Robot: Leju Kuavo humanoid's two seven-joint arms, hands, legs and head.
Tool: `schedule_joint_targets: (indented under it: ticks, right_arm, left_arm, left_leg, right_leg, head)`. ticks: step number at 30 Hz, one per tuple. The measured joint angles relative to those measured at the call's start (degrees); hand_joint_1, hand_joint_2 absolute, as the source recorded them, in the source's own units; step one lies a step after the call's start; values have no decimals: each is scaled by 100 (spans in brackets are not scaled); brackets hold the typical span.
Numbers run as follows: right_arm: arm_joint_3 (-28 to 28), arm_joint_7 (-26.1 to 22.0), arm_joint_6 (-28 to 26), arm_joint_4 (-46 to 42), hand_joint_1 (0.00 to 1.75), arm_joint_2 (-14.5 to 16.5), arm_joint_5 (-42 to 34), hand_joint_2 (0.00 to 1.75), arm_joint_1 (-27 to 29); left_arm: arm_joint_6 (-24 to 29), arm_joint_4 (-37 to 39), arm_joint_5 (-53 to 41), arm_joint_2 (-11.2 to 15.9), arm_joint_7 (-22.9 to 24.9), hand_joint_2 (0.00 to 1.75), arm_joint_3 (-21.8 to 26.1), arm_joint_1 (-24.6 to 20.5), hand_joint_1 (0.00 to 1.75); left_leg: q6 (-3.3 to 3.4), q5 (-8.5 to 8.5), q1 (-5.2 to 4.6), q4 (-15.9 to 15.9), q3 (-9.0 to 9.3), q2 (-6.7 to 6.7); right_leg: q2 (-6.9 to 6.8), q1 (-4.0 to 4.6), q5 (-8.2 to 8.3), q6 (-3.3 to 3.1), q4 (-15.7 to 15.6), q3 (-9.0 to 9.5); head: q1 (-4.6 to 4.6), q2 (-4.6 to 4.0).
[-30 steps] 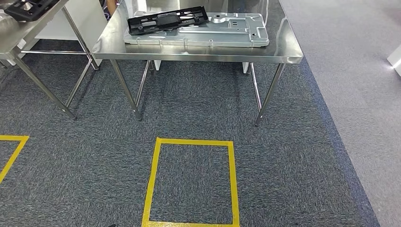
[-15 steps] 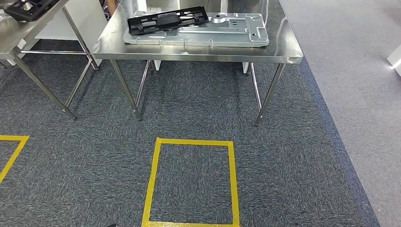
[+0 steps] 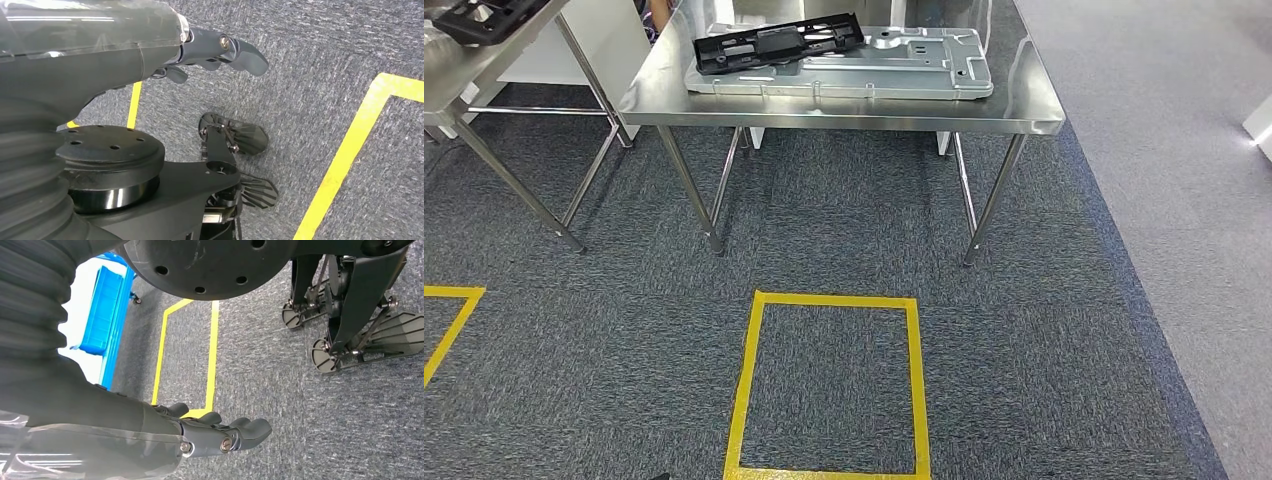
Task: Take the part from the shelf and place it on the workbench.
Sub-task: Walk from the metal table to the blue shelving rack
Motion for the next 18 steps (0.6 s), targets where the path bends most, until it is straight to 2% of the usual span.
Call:
schedule_joint_targets:
  ticks: [10,13,14,17,18]
  right_arm:
    - [0,18,9,0,0,13,0,175,0]
    - [0,26,13,0,0,14,18,44,0]
    - [2,18,2,0,0,15,50,44,0]
    - [14,-200,-70,0,0,29,183,175,4]
    - [19,-313,-113,0,0,35,228,175,6]
  left_arm:
    - [0,0,4,0,3,175,0,0,0]
    - [2,0,-3,-1,15,175,0,0,0]
    - [3,0,-7,-2,18,175,-1,0,0]
    - [4,0,-11,-2,17,175,-1,4,0]
    - [3,0,-10,-2,13,175,0,6,0]
  left_leg:
    - [0,0,0,0,0,0]
    - [0,0,0,0,0,0]
    - [0,0,0,0,0,0]
    - [0,0,0,0,0,0]
    - [0,0,0,0,-1,0]
  right_leg:
    - [0,0,0,0,0,0]
    - [0,0,0,0,0,0]
    - [0,0,0,0,0,0]
    - [0,0,0,0,0,0]
    - [0,0,0,0,0,0]
  head:
    - [0,0]
    - [0,0]
    - [0,0]
    - [0,0]
    - [0,0]
